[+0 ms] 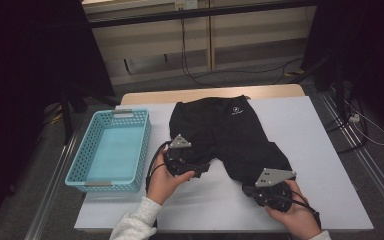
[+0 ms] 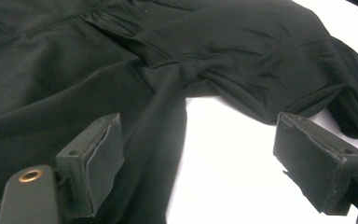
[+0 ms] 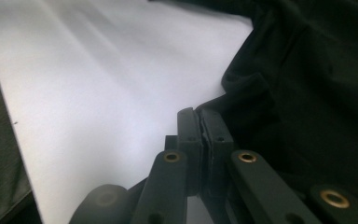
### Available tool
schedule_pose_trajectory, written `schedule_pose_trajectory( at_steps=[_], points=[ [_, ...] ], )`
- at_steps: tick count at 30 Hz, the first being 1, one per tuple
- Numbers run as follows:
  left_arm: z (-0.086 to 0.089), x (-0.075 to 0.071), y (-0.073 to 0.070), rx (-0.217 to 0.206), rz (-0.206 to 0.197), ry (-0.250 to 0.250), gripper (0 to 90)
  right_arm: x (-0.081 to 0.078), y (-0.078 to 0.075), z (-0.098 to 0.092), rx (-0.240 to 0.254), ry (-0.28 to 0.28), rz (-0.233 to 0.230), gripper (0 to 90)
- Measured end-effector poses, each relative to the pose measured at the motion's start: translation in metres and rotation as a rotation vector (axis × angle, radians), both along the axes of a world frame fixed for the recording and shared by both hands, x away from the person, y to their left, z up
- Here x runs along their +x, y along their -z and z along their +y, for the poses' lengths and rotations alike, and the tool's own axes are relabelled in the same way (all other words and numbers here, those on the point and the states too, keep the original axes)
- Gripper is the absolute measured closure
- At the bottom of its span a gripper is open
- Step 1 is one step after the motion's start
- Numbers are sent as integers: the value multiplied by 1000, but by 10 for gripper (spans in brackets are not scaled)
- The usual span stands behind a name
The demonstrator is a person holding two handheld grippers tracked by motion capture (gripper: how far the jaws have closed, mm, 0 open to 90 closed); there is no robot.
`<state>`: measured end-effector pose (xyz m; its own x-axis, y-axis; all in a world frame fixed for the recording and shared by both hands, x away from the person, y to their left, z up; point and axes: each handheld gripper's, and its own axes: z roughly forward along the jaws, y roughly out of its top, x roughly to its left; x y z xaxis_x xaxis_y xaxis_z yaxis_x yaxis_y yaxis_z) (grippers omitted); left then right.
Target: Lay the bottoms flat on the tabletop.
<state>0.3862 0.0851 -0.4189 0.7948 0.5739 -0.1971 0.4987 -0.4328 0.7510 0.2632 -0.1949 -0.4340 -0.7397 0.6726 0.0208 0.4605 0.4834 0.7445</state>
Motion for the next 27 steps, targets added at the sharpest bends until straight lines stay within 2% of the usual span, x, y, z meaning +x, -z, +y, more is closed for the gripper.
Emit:
schedule_pose_trajectory(
  at_steps=[4,6,8,9,10,11,15,17,20,22,27],
  points=[
    [-5,-3,-1,-9,8,19,164,-3,0,0,18,-15,0,867],
    [-8,-5,-1,-13,8,26,168,-3,0,0,44,-18,11,756],
    [-11,-6,1,-7,10,39,171,-2,3,0,46,-28,26,728],
    [-13,-6,2,-3,15,47,172,-2,4,-1,42,-18,31,674],
    [-14,-7,3,2,14,50,172,-1,4,-3,61,-6,30,619],
    [-15,-7,4,1,12,48,172,0,3,-6,84,21,25,565],
    [-21,-9,6,3,8,69,179,5,-3,-29,123,147,-13,455],
    [-24,-11,6,2,-3,83,186,7,-4,-43,111,249,-29,416],
    [-30,-13,7,-8,-3,109,195,9,0,-58,91,332,-32,384],
    [-34,-14,7,-3,-7,128,204,9,2,-67,82,368,-28,368],
    [-43,-17,9,-38,-1,157,233,7,5,-80,80,432,-33,323]
  ],
)
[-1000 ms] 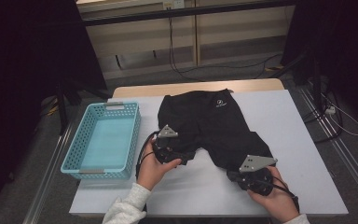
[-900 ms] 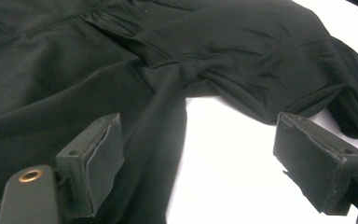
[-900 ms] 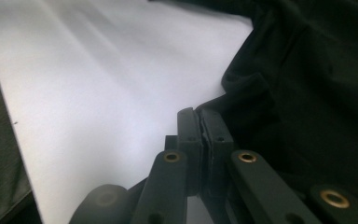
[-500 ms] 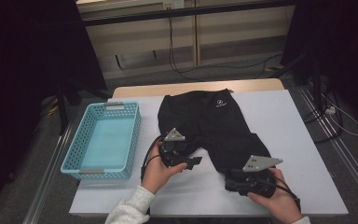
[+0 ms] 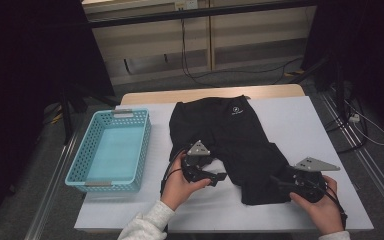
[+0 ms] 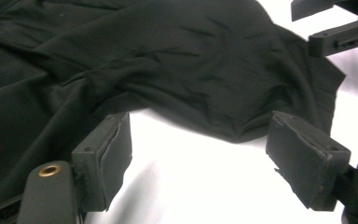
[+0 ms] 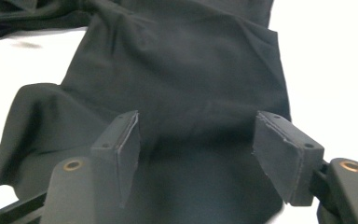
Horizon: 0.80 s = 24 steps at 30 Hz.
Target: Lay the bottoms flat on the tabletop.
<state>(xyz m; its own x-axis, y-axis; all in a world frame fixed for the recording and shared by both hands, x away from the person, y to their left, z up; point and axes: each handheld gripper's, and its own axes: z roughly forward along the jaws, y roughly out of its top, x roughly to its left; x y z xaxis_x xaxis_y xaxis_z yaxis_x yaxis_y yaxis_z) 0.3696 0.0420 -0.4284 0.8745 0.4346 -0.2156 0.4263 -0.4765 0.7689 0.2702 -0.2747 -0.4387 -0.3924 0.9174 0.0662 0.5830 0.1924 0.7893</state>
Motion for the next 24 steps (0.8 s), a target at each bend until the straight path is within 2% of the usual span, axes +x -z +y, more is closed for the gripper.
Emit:
schedule_pose_trajectory(
  at_steps=[4,7,9,10,13,20,24],
  points=[
    [-11,-5,4,-8,-16,39,267,-1,1,-8,7,39,1,299],
    [-21,-10,7,-5,-6,68,286,-1,2,-14,9,65,5,290],
    [-27,-14,10,-1,12,102,354,-1,3,-16,12,73,7,290],
    [-30,-16,11,3,2,111,355,-1,3,-17,13,73,11,295],
    [-37,-20,14,3,6,132,382,-1,3,-17,12,68,17,308],
    [-49,-26,6,-19,-47,156,351,-6,2,-20,-16,73,7,340],
    [-56,-28,12,2,-42,168,337,-7,2,-23,-9,83,8,339]
  ],
)
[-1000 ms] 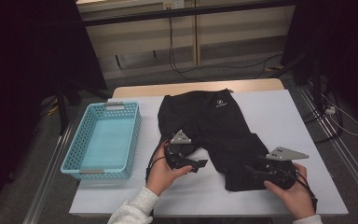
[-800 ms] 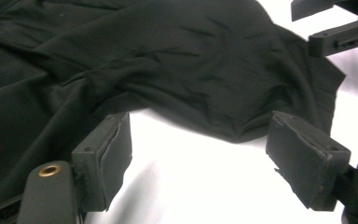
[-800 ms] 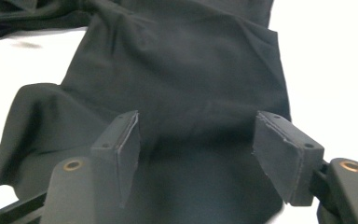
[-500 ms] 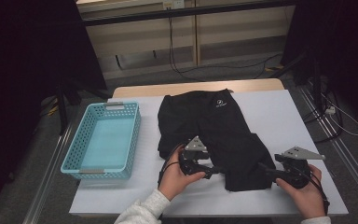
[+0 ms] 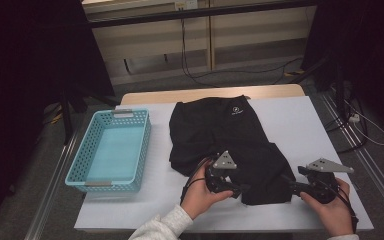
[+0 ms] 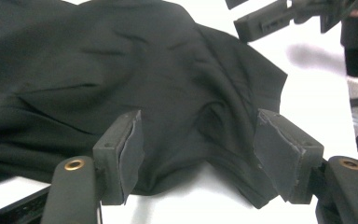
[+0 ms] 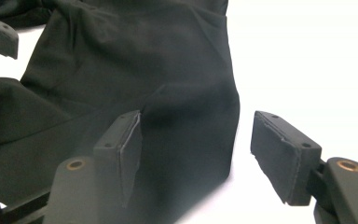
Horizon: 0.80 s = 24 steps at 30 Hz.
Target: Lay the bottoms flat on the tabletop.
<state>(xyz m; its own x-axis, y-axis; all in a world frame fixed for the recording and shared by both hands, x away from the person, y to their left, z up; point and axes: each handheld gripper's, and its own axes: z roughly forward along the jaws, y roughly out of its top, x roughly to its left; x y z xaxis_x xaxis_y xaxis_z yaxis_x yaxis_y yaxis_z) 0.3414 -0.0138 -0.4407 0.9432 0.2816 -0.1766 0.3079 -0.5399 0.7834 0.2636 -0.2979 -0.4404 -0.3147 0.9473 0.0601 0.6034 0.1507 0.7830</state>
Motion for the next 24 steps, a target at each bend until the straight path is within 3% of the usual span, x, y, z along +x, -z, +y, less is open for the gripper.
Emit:
schedule_pose_trajectory(
  at_steps=[5,6,8,10,13,15,17,20,21,24],
  points=[
    [-6,-2,17,48,34,14,437,2,2,4,-12,-5,9,333],
    [-7,-2,19,30,41,6,483,2,2,5,-16,-9,7,332],
    [-7,-3,17,44,73,-2,593,2,2,6,-20,-12,8,332],
    [-8,-4,17,60,72,-2,728,2,4,6,-21,-13,16,341],
    [-7,-4,16,64,97,-20,846,3,7,9,-29,-25,40,428],
    [-5,-3,14,66,107,-26,855,5,10,10,-41,-31,67,536],
    [-2,-2,10,62,112,-33,858,7,14,11,-48,-25,89,586],
    [1,-1,8,41,123,-37,858,10,13,10,-40,-52,88,854],
    [1,-1,7,40,129,-37,858,11,13,10,-44,-64,85,900],
    [5,1,3,28,126,-44,859,13,6,11,-47,-69,69,900]
  ],
)
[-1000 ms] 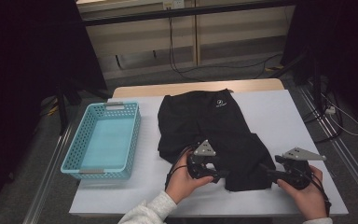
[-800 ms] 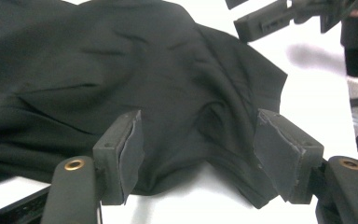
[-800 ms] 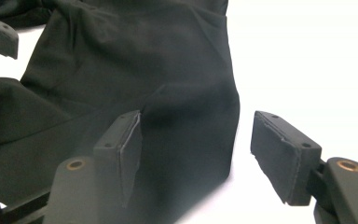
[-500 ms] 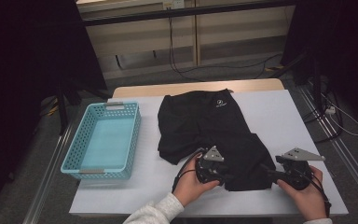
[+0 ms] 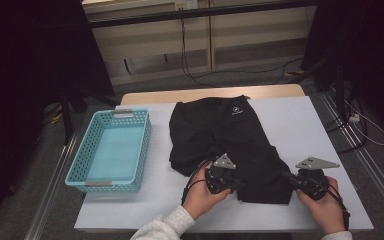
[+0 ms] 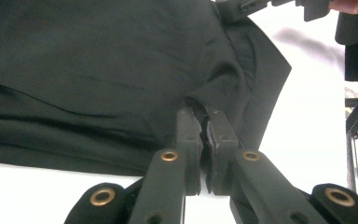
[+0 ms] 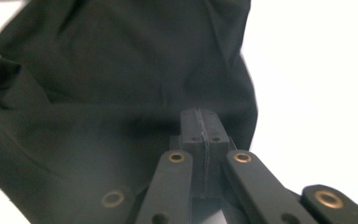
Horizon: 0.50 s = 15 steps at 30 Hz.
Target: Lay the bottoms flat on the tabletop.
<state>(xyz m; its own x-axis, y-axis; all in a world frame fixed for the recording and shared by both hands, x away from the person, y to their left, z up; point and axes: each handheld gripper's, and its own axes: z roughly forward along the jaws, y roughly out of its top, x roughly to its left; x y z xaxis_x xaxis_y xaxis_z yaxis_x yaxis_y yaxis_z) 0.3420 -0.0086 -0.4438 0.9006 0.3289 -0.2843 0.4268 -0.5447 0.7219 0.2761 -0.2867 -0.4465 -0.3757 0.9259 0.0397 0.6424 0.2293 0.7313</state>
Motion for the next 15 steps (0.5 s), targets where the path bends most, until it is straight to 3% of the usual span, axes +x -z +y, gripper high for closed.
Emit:
schedule_pose_trajectory(
  at_steps=[4,7,9,12,15],
  points=[
    [7,5,-5,-24,-3,-35,859,2,-12,1,10,-15,-47,900],
    [11,7,-5,-24,6,-49,859,5,-8,8,-18,-45,-15,890],
    [12,7,-4,-24,2,-47,858,4,-4,11,-23,-57,-9,714],
    [13,7,-5,-24,-5,-46,858,0,0,11,-17,-34,-9,555],
    [13,7,-6,-21,-7,-47,858,-1,1,3,-7,22,-16,525]
  ],
)
